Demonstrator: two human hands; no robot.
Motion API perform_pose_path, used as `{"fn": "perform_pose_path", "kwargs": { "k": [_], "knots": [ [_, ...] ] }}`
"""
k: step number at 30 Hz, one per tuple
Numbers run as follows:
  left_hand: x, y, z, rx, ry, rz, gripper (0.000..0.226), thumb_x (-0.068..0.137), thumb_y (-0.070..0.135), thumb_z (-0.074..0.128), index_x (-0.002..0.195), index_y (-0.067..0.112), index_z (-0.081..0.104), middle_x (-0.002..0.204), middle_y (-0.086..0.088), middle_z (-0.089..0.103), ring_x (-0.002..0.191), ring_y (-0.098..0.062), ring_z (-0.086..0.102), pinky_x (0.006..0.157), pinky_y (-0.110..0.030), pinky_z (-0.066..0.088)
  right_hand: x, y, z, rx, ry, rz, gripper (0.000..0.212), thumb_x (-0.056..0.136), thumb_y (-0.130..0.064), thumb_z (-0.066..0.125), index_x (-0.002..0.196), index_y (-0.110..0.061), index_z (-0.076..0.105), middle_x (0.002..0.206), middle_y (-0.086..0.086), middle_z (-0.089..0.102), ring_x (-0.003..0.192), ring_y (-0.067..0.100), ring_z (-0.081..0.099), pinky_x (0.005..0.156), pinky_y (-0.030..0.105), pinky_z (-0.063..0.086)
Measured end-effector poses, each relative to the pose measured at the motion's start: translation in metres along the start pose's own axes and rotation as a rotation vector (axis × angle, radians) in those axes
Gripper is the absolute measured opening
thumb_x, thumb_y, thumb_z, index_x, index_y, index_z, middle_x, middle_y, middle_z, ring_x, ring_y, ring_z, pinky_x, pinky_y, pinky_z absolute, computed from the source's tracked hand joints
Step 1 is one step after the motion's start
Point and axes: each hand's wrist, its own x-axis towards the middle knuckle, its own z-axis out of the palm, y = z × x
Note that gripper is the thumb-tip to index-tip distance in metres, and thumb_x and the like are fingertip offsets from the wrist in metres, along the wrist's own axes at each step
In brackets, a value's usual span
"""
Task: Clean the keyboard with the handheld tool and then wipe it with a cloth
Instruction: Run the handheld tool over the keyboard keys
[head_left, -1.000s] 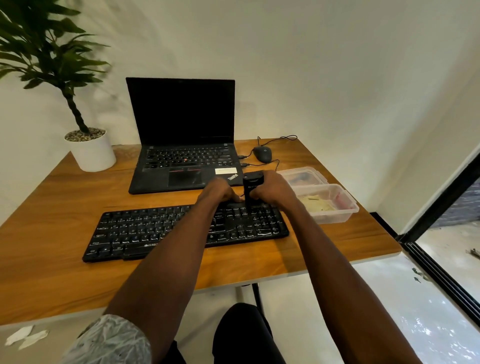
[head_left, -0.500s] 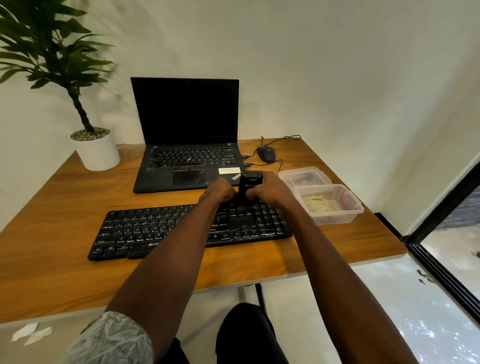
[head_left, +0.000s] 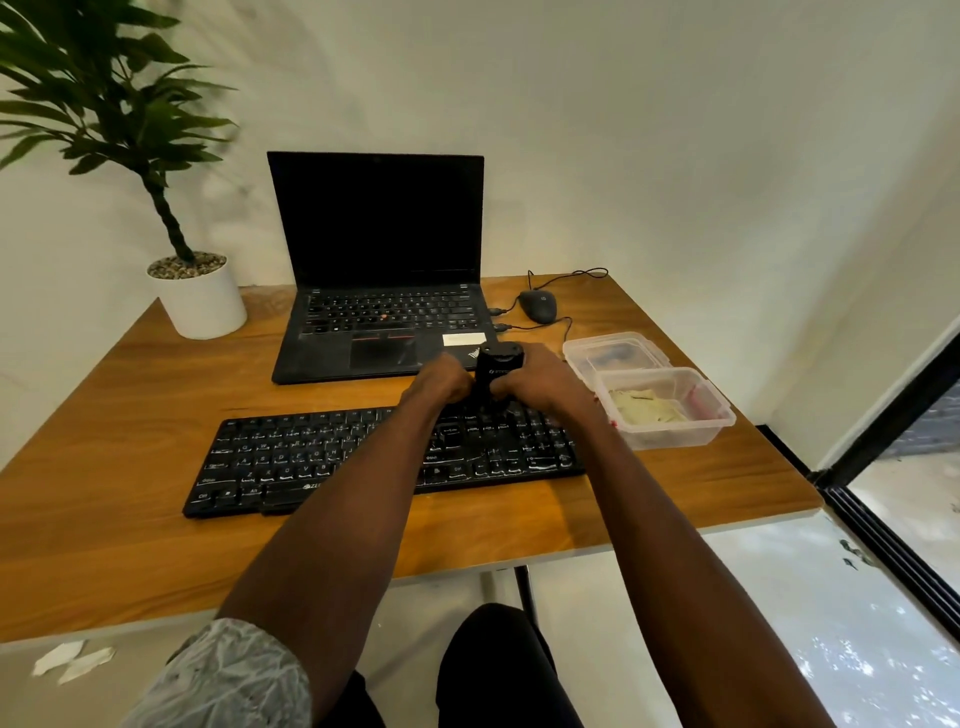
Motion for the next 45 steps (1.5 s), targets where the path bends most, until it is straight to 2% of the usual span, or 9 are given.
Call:
{"fn": "perform_pose_path", "kwargs": {
  "k": [5, 8, 15, 22, 29, 32, 35, 41, 45],
  "knots": [
    [-0.001, -0.002, 0.001, -0.121, -0.083, -0.034, 0.076, 0.065, 0.043, 0.086, 0.122, 0.002, 0.057, 0.124, -0.013, 0.060, 0.109, -0.031, 0.057, 0.082, -0.038, 0.046, 0.008, 0.020, -0.036, -0.170, 0.148, 0.113, 0.037, 0.073, -0.008, 0.074, 0.109, -0.009, 0.065, 0.101, 0.009, 0.069, 0.092, 0.025, 0.065, 0.078, 0.037, 0.054],
    [0.000, -0.002, 0.001, -0.127, -0.092, -0.027, 0.081, 0.064, 0.044, 0.086, 0.125, 0.001, 0.055, 0.129, -0.014, 0.058, 0.114, -0.033, 0.056, 0.083, -0.038, 0.045, 0.006, 0.021, -0.044, -0.222, 0.201, 0.108, 0.035, 0.073, -0.009, 0.073, 0.107, -0.009, 0.066, 0.100, 0.010, 0.070, 0.091, 0.026, 0.067, 0.085, 0.043, 0.055],
    [0.005, -0.001, 0.003, -0.080, -0.051, -0.028, 0.069, 0.072, 0.039, 0.082, 0.123, 0.001, 0.056, 0.121, -0.013, 0.062, 0.107, -0.028, 0.060, 0.079, -0.036, 0.047, -0.002, 0.007, -0.015, -0.013, 0.028, 0.027, 0.031, 0.071, -0.004, 0.073, 0.099, -0.013, 0.065, 0.096, 0.007, 0.071, 0.089, 0.025, 0.068, 0.076, 0.036, 0.055],
    [0.008, -0.004, 0.003, -0.132, -0.100, -0.034, 0.094, 0.060, 0.048, 0.087, 0.133, 0.001, 0.050, 0.136, -0.015, 0.054, 0.120, -0.035, 0.053, 0.096, -0.044, 0.047, 0.004, 0.024, -0.058, -0.259, 0.168, 0.150, 0.032, 0.073, -0.008, 0.074, 0.103, -0.009, 0.063, 0.097, 0.010, 0.067, 0.089, 0.025, 0.062, 0.072, 0.033, 0.049],
    [0.011, -0.003, 0.005, -0.113, -0.084, -0.054, 0.091, 0.057, 0.049, 0.088, 0.128, 0.002, 0.054, 0.131, -0.014, 0.058, 0.114, -0.034, 0.056, 0.082, -0.037, 0.047, -0.001, 0.009, -0.027, -0.156, 0.077, 0.045, 0.030, 0.072, -0.005, 0.073, 0.100, -0.012, 0.065, 0.099, 0.009, 0.070, 0.090, 0.025, 0.065, 0.079, 0.038, 0.055],
    [0.012, -0.003, 0.005, -0.119, -0.086, -0.055, 0.094, 0.057, 0.049, 0.088, 0.130, 0.002, 0.053, 0.134, -0.015, 0.056, 0.117, -0.035, 0.054, 0.088, -0.040, 0.047, 0.000, 0.017, -0.042, -0.148, 0.090, 0.098, 0.034, 0.074, -0.004, 0.074, 0.107, -0.008, 0.063, 0.102, 0.011, 0.068, 0.091, 0.024, 0.064, 0.070, 0.032, 0.051],
    [0.012, -0.003, 0.005, -0.119, -0.096, -0.054, 0.094, 0.059, 0.048, 0.087, 0.132, 0.002, 0.050, 0.136, -0.015, 0.054, 0.119, -0.035, 0.053, 0.093, -0.043, 0.047, 0.002, 0.020, -0.049, -0.205, 0.146, 0.105, 0.039, 0.074, -0.005, 0.074, 0.111, -0.009, 0.062, 0.106, 0.012, 0.068, 0.096, 0.027, 0.064, 0.083, 0.039, 0.054],
    [0.009, -0.001, 0.007, -0.047, -0.023, -0.035, 0.067, 0.073, 0.040, 0.081, 0.123, 0.003, 0.055, 0.111, -0.010, 0.061, 0.087, -0.023, 0.056, 0.070, -0.034, 0.046, 0.001, 0.003, -0.011, -0.101, 0.023, 0.017, 0.034, 0.072, -0.005, 0.073, 0.102, -0.016, 0.062, 0.100, 0.006, 0.069, 0.088, 0.021, 0.066, 0.071, 0.031, 0.055],
    [0.007, -0.002, 0.006, -0.092, -0.038, -0.038, 0.080, 0.063, 0.046, 0.087, 0.123, 0.003, 0.055, 0.123, -0.013, 0.061, 0.103, -0.029, 0.060, 0.074, -0.034, 0.045, 0.006, 0.017, -0.034, -0.140, 0.095, 0.108, 0.038, 0.073, -0.007, 0.075, 0.109, -0.008, 0.062, 0.102, 0.009, 0.068, 0.094, 0.026, 0.065, 0.079, 0.036, 0.054]
  ]
}}
